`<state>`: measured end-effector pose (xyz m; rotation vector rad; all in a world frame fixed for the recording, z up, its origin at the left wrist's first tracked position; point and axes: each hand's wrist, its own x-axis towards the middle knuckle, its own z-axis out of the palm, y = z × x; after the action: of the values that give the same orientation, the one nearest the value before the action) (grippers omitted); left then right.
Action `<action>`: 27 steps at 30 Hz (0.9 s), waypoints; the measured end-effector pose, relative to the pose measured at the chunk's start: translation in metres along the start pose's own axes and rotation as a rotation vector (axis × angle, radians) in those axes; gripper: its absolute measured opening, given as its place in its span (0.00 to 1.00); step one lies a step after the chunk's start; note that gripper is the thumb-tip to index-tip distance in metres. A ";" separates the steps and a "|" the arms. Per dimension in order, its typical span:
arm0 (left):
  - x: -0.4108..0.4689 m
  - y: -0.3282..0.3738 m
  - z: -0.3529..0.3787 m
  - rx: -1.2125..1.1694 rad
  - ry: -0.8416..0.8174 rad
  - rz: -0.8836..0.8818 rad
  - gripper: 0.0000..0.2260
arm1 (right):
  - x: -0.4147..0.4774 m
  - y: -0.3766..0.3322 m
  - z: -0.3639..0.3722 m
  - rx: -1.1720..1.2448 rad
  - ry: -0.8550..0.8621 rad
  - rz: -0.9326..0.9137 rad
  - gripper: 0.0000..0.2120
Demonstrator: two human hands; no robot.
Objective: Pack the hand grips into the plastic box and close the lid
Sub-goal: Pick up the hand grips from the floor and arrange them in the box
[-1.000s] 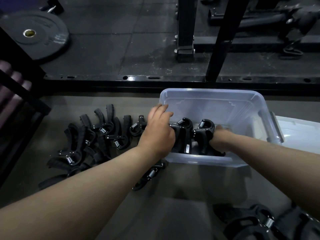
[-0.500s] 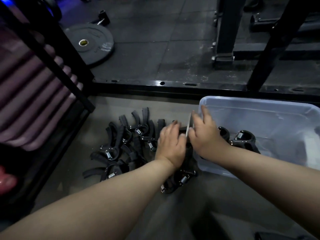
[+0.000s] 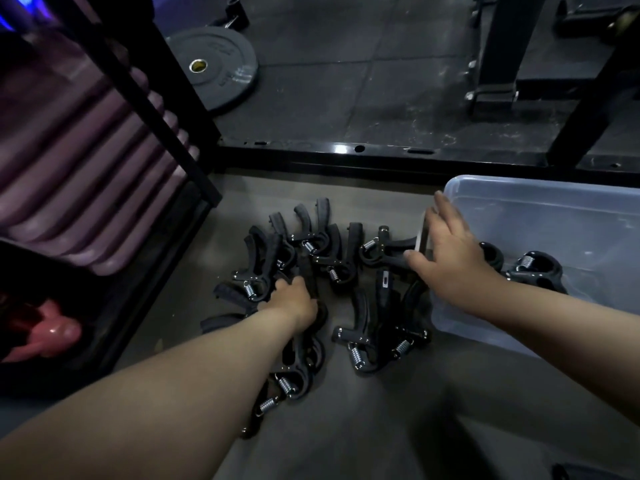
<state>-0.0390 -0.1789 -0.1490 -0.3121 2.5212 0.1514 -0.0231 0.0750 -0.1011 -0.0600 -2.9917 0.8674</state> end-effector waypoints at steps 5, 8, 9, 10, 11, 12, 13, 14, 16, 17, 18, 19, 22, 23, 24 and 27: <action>-0.003 0.010 -0.008 0.082 0.097 0.150 0.22 | -0.001 0.001 0.002 -0.006 0.018 -0.003 0.35; 0.001 0.015 -0.020 -0.040 0.139 0.197 0.22 | -0.002 0.003 0.003 0.000 0.031 -0.012 0.35; 0.002 0.016 -0.025 -0.087 0.166 0.195 0.22 | -0.003 0.002 0.003 0.003 0.034 -0.015 0.34; 0.002 0.016 -0.029 -0.147 0.189 0.191 0.21 | -0.003 0.002 0.002 0.008 0.033 -0.017 0.34; 0.002 0.016 -0.033 -0.207 0.212 0.193 0.20 | -0.003 0.002 0.002 0.009 0.032 -0.019 0.34; 0.001 0.015 -0.035 -0.238 0.250 0.208 0.19 | -0.003 0.002 0.002 0.012 0.031 -0.021 0.34; -0.002 0.014 -0.037 -0.231 0.313 0.244 0.19 | -0.003 0.002 0.002 0.014 0.034 -0.024 0.34; -0.006 0.012 -0.039 -0.213 0.394 0.285 0.19 | -0.003 0.002 0.002 0.017 0.039 -0.025 0.33; -0.017 0.010 -0.044 -0.248 0.559 0.338 0.19 | -0.004 0.003 0.002 0.021 0.042 -0.023 0.33; -0.021 0.009 -0.048 -0.293 0.615 0.352 0.19 | -0.004 0.002 0.002 0.020 0.043 -0.024 0.33; -0.024 0.010 -0.050 -0.339 0.642 0.357 0.18 | -0.004 0.002 0.002 0.019 0.043 -0.023 0.33; -0.026 0.011 -0.053 -0.397 0.645 0.350 0.17 | -0.004 0.002 0.001 0.015 0.039 -0.020 0.33; -0.025 0.024 -0.062 -0.672 0.640 0.245 0.12 | -0.005 0.001 0.001 0.010 0.031 -0.014 0.33; -0.026 0.030 -0.067 -0.783 0.646 0.182 0.12 | -0.005 0.001 0.000 0.010 0.032 -0.012 0.33; -0.027 0.037 -0.070 -0.867 0.648 0.111 0.13 | -0.004 0.001 0.000 0.008 0.031 -0.010 0.33; -0.032 0.060 -0.072 -1.087 0.567 -0.041 0.19 | -0.005 0.001 -0.001 -0.002 0.021 -0.012 0.33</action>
<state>-0.0675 -0.1278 -0.0696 -0.9180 2.7019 1.6210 -0.0180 0.0763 -0.1011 -0.0509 -2.9706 0.8577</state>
